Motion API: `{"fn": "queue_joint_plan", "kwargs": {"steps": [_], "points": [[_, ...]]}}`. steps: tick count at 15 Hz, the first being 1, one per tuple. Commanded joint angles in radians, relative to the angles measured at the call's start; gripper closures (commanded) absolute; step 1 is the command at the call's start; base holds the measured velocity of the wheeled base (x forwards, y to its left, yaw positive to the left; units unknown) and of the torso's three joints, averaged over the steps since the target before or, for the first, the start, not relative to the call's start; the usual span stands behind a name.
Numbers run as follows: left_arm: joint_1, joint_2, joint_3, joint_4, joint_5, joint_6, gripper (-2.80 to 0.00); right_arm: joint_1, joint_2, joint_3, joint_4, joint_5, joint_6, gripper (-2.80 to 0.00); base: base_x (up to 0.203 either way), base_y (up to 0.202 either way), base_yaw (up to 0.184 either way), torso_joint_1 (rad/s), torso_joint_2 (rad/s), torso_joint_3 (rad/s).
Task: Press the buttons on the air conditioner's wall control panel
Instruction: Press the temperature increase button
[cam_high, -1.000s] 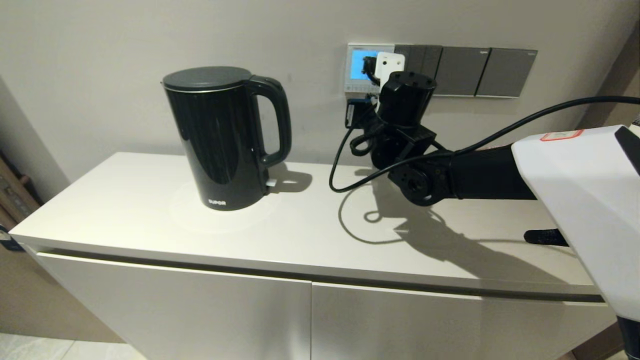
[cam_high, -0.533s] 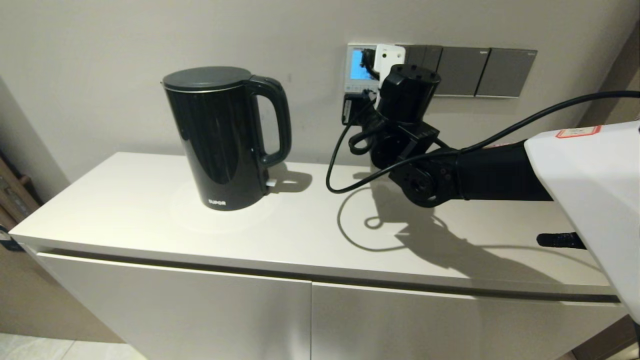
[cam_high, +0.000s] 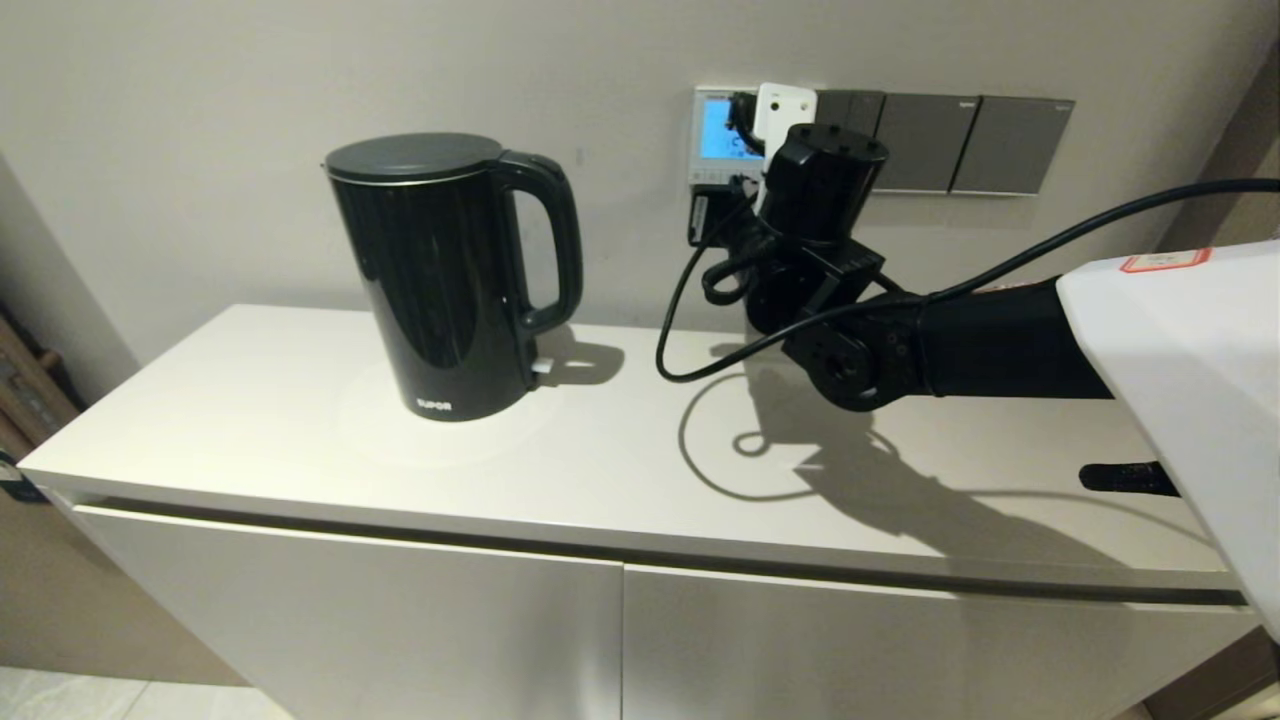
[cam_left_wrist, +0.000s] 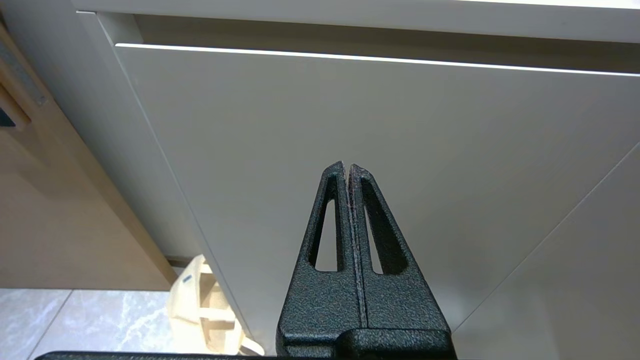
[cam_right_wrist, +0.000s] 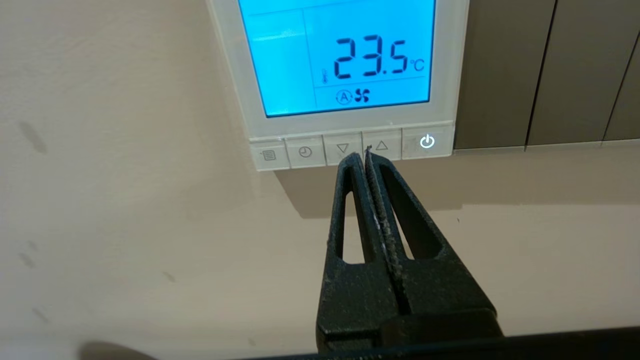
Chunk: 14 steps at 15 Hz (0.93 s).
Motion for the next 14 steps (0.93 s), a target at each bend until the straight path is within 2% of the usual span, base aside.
{"fn": "queue_joint_plan", "kwargs": {"steps": [1,14], "points": [[0.000,0.000,-0.001,0.000,0.000,0.000,0.00,-0.004,0.006,-0.003,-0.002,-0.003,-0.001,0.00,0.000,0.000,0.000,0.000,0.00,0.000],[0.000,0.000,0.000,0.000,-0.001,0.000,0.00,-0.005,0.000,0.000,-0.004,-0.003,-0.001,0.00,0.000,0.000,0.000,0.000,0.00,0.000]]}}
